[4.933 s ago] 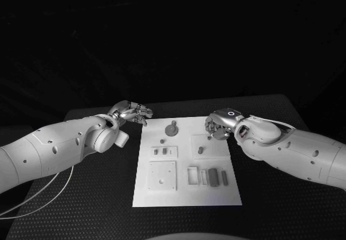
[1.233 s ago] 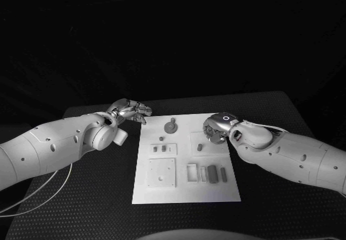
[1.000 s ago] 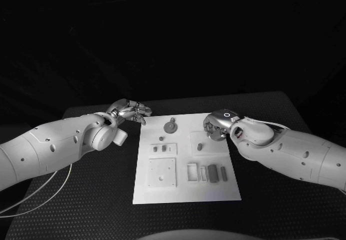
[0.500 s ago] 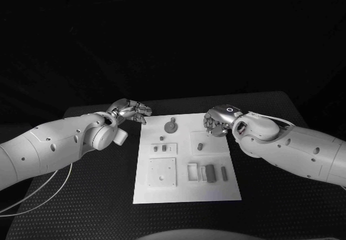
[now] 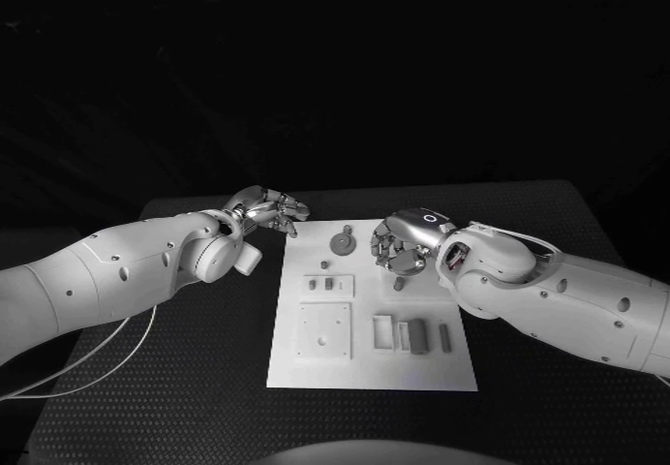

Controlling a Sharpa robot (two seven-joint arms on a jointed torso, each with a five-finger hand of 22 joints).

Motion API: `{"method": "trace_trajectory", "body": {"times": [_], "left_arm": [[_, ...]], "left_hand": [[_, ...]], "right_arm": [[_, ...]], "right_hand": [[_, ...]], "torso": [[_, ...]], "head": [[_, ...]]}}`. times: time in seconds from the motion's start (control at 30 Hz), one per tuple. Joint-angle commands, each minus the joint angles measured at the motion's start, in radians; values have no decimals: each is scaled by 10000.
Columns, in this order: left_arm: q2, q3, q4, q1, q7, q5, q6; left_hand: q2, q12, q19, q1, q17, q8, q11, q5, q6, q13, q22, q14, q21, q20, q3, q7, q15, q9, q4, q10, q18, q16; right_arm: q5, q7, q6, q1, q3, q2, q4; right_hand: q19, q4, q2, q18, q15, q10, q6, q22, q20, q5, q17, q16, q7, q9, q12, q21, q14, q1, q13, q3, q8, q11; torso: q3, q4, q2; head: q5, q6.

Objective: Assemble the parts on the task board

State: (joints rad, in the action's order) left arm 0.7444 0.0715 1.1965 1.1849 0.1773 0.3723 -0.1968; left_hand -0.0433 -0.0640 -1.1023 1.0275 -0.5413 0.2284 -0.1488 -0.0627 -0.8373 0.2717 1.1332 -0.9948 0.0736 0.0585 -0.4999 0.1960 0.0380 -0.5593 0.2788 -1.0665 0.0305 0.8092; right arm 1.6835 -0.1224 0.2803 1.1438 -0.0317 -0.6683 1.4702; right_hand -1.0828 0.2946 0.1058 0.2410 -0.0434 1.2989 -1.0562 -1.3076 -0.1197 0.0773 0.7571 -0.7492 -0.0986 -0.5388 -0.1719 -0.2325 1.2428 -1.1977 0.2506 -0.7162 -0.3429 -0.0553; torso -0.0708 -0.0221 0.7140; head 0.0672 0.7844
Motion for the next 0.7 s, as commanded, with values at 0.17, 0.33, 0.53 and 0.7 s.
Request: {"method": "trace_trajectory", "body": {"times": [0.17, 0.33, 0.53, 0.7], "left_arm": [[-25, -7, 46, 22, 32, -57, 100], [-59, -7, 51, 44, 31, -57, 91], [-118, -7, 37, 61, 31, -57, 73], [-152, -7, 28, 70, 25, -57, 79]], "left_hand": [[-75, -29, -57, -9, -21, -27, -2, 14, 78, -14, -17, -36, -41, 2, 26, 7, 31, 3, 6, 56, 207, -66], [-77, -31, -58, -10, -25, -25, -2, 14, 77, -15, -17, -36, -41, 1, 27, 7, 31, 2, 5, 54, 207, -68], [-77, -35, -58, -9, -30, -20, -1, 14, 73, -16, -19, -37, -41, 1, 27, 5, 31, 0, 3, 51, 209, -72], [-78, -38, -59, -9, -34, -17, -1, 14, 70, -16, -19, -39, -41, 0, 28, 4, 31, -2, 1, 48, 210, -74]], "right_arm": [[-189, 304, -269, -58, -85, 358, 174], [-9, 355, -383, -138, -359, 697, 43], [223, 415, -439, -301, -717, 1078, -194], [340, 467, -445, -398, -851, 1258, -344]], "right_hand": [[-34, -28, -43, 208, -53, 20, -14, -221, 17, 28, -13, -12, -22, -24, 21, -25, -14, -9, 15, 12, -7, -13], [-30, -26, -52, 208, -51, 14, -6, -220, 17, 28, -16, -10, -25, -28, 28, -22, -18, -5, 17, 10, -2, -15], [-25, -24, -59, 208, -49, 10, 0, -219, 16, 29, -19, -7, -27, -33, 34, -19, -23, -1, 19, 9, 2, -17], [-21, -23, -64, 208, -48, 7, 4, -218, 16, 29, -21, -4, -29, -36, 39, -16, -26, 0, 20, 7, 5, -19]], "torso": [[18, -9, 9], [29, -7, 9], [13, 10, 10], [1, -5, 11]], "head": [[180, 44], [231, 72], [365, 171], [510, 266]]}}
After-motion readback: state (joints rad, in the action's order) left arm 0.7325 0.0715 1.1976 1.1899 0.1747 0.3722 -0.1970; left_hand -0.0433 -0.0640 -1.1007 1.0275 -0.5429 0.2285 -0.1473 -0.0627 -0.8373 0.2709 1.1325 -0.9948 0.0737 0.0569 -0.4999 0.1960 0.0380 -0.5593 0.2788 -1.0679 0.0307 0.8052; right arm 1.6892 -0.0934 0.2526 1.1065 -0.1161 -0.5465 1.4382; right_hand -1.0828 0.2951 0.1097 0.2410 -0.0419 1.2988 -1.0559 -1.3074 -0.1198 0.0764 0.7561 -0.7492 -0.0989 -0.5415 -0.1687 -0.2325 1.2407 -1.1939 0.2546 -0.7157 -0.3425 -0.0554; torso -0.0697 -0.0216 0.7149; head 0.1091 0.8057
